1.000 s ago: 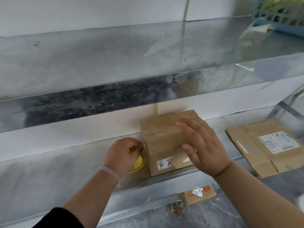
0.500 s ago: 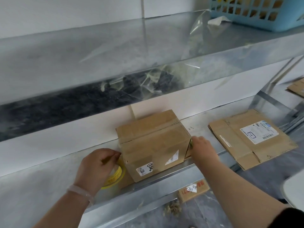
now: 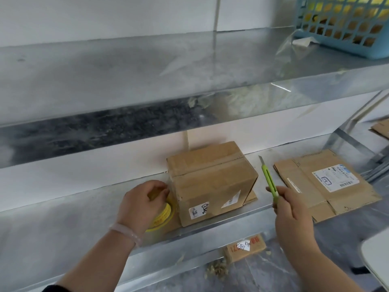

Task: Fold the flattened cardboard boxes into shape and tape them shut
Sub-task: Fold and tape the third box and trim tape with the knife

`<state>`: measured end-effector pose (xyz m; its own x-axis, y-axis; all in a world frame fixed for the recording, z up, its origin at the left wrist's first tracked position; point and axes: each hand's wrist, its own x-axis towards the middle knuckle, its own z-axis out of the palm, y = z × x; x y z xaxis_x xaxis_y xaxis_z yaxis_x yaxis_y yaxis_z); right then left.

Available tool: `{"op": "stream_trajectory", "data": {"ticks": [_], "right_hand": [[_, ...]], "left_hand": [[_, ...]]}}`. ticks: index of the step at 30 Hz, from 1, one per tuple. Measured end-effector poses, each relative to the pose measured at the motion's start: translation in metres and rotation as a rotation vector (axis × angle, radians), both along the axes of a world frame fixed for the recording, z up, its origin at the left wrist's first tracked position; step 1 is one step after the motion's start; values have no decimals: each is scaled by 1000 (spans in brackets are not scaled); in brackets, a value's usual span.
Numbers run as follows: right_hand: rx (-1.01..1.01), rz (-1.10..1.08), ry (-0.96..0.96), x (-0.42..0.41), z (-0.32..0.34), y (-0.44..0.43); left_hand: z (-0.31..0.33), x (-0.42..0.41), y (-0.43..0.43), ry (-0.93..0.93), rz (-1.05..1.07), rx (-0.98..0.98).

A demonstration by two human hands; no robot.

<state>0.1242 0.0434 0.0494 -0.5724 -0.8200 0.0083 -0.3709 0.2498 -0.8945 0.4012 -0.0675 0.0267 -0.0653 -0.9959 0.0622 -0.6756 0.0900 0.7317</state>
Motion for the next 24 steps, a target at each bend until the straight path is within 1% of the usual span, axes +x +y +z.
{"op": "stream_trajectory", "data": {"ticks": [2,3,6,8,10,16,19,21,24], "right_hand": [[-41,149,145,16,15,9],[-29,241,225,24,21,11],[74,510,439,50,29,10],[124,649,519,70,34,6],[169,738,565,90,37,0],[322,801,701,128,36,-20],[409,860,783,141,35,-27],[481,860,798,146,36,-34],[537,843,821,151,39,-42]], "left_hand": [[0,1,1,-7,-5,2],[1,1,1,-6,-7,6],[4,1,4,33,5,16],[5,2,4,62,11,23],[4,3,3,66,15,27],[3,6,3,80,20,49],[5,6,1,39,10,24],[4,5,0,31,0,0],[2,4,-1,51,6,8]]}}
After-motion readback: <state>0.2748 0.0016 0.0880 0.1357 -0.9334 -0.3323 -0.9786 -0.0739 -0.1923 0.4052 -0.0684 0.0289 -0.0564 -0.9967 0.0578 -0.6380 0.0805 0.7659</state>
